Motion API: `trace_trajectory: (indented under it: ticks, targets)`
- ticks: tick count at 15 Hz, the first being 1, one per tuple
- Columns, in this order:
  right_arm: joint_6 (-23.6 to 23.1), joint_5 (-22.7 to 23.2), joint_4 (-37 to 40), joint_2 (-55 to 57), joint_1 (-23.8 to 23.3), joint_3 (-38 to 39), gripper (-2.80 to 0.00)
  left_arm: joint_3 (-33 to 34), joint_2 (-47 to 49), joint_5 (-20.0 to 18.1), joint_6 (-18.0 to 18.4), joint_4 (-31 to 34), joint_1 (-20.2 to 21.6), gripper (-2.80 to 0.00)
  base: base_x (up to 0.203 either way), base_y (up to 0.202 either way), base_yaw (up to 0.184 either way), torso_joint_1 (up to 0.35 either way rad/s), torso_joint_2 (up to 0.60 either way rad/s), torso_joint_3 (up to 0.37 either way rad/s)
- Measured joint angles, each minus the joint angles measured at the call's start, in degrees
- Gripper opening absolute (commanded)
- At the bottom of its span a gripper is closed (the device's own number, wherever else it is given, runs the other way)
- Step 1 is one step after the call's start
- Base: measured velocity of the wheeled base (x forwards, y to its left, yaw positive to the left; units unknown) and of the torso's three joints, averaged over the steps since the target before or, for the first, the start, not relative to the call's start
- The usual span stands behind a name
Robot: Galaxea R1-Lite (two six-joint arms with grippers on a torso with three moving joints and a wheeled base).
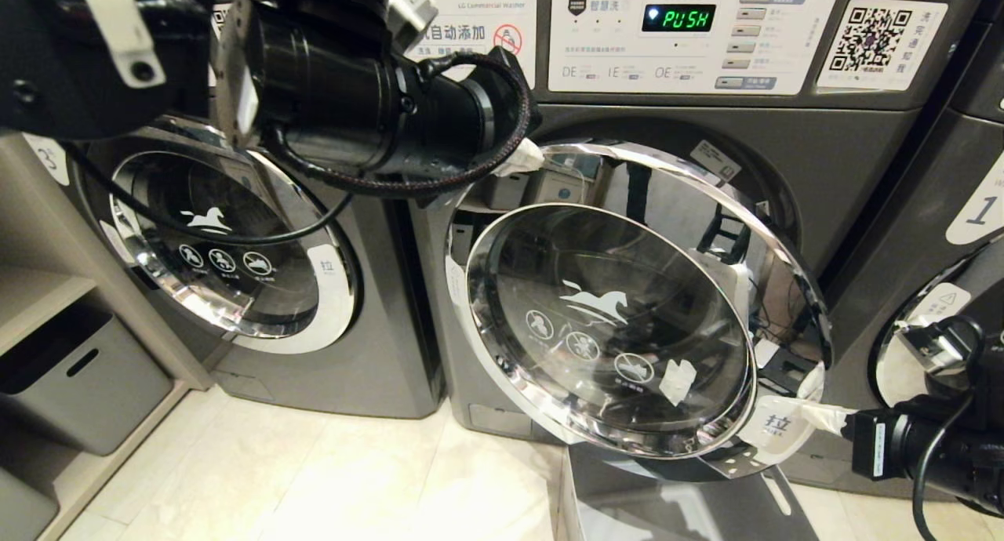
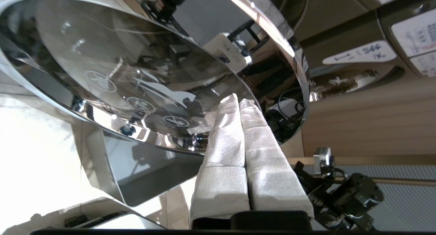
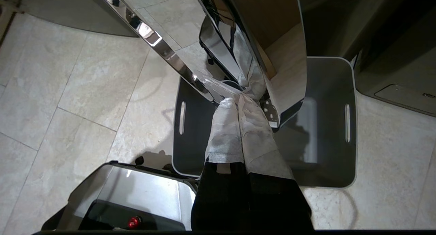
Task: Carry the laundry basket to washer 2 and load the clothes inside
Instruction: Press the washing machine door tightly with the right hand
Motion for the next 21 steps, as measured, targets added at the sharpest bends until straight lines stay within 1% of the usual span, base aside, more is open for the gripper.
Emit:
trace_trajectory:
  ticks: [1, 3, 5, 6, 8, 11, 14, 16, 19, 21]
  targets:
    - [0.0, -0.2, 0.0, 0.3, 0.0, 0.1, -2.80, 0.0, -1.1, 1.2, 0.3, 0.6, 0.0, -2.80, 0.000, 0.000, 0.000, 0.000, 0.00, 0.000]
    - [0.0, -0.1, -0.2, 1.2, 0.0, 0.2, -2.80, 0.0, -2.8, 4.6, 2.0, 1.3, 0.0, -2.80, 0.000, 0.000, 0.000, 0.000, 0.00, 0.000]
    - [0.0, -0.2, -1.5, 2.8, -0.2, -0.3, -2.80, 0.0, -3.8, 9.4, 5.3, 1.4, 0.0, -2.80, 0.000, 0.000, 0.000, 0.000, 0.00, 0.000]
    - [0.0, -0.6, -3.1, 3.8, -0.3, -0.4, -2.80, 0.0, -4.2, 11.1, 6.9, 1.4, 0.2, -2.80, 0.000, 0.000, 0.000, 0.000, 0.00, 0.000]
    - [0.0, -2.3, -6.3, 5.9, -0.3, -0.5, -2.80, 0.0, -5.3, 12.0, 8.6, 1.9, 0.4, -2.80, 0.000, 0.000, 0.000, 0.000, 0.00, 0.000]
    - [0.0, -4.0, -10.3, 8.9, -0.4, -0.8, -2.80, 0.0, -7.7, 13.4, 8.7, 4.5, 0.7, -2.80, 0.000, 0.000, 0.000, 0.000, 0.00, 0.000]
    - [0.2, -6.9, -12.7, 11.3, -0.4, -1.2, -2.80, 0.0, -9.8, 17.0, 8.9, 6.3, 1.1, -2.80, 0.000, 0.000, 0.000, 0.000, 0.00, 0.000]
    - [0.2, -8.8, -16.4, 13.4, -0.9, -1.3, -2.80, 0.0, -10.8, 19.4, 8.9, 7.5, 1.1, -2.80, 0.000, 0.000, 0.000, 0.000, 0.00, 0.000]
    - [0.1, -10.5, -22.9, 17.0, -2.2, -1.5, -2.80, 0.0, -12.0, 19.7, 8.8, 8.0, 1.2, -2.80, 0.000, 0.000, 0.000, 0.000, 0.00, 0.000]
    - [0.1, -11.8, -25.1, 19.1, -2.8, -2.1, -2.80, 0.0, -12.6, 19.7, 8.9, 8.7, 1.9, -2.80, 0.000, 0.000, 0.000, 0.000, 0.00, 0.000]
